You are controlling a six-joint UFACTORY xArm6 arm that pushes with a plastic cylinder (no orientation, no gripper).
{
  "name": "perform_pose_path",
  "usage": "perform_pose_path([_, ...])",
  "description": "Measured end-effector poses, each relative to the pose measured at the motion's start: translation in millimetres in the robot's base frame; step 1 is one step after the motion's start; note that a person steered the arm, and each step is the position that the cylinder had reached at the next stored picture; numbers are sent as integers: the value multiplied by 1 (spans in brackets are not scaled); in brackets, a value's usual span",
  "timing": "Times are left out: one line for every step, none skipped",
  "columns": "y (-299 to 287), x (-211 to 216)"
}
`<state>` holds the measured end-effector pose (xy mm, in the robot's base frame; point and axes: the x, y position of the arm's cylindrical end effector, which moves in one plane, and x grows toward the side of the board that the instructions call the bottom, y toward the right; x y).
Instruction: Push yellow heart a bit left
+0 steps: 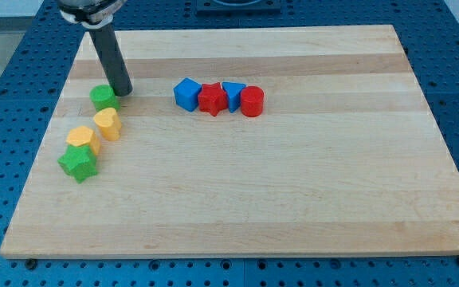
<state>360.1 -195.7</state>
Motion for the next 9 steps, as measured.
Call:
perform_pose_path([0,14])
perform_pose_path([17,14])
perform_pose_path([50,14])
perform_pose_path([75,25])
perform_pose_path([78,47])
perform_pose_path([72,61])
perform_pose_path([61,61])
perform_pose_path([50,61])
perform_pose_path([41,61])
